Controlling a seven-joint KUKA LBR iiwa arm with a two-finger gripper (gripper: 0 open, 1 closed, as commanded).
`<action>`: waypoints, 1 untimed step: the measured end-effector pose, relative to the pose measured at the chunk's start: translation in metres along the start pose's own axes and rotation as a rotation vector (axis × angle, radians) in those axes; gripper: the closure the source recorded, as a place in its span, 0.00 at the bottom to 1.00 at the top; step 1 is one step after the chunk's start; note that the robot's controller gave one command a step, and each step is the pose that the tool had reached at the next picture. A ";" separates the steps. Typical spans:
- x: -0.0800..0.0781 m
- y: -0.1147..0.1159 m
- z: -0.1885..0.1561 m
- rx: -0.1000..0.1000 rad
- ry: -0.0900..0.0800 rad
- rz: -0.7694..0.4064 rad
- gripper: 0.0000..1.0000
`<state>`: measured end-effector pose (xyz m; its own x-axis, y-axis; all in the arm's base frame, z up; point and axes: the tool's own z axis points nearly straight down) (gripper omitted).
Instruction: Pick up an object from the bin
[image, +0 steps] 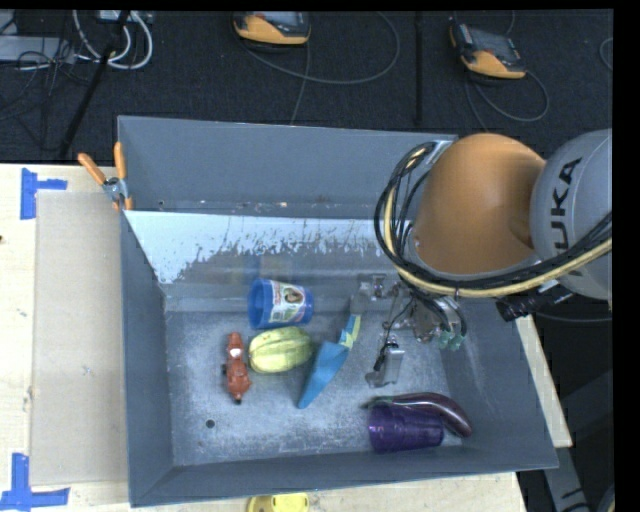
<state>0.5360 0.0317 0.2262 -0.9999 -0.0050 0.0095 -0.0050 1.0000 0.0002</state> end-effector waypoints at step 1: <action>-0.001 0.000 -0.005 0.000 -0.009 0.001 0.00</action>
Offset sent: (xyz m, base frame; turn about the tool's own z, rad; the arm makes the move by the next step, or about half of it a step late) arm 0.0074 0.0688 -0.1562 0.0374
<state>0.5374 0.0315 0.2308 -1.0000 -0.0040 0.0010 -0.0040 1.0000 0.0005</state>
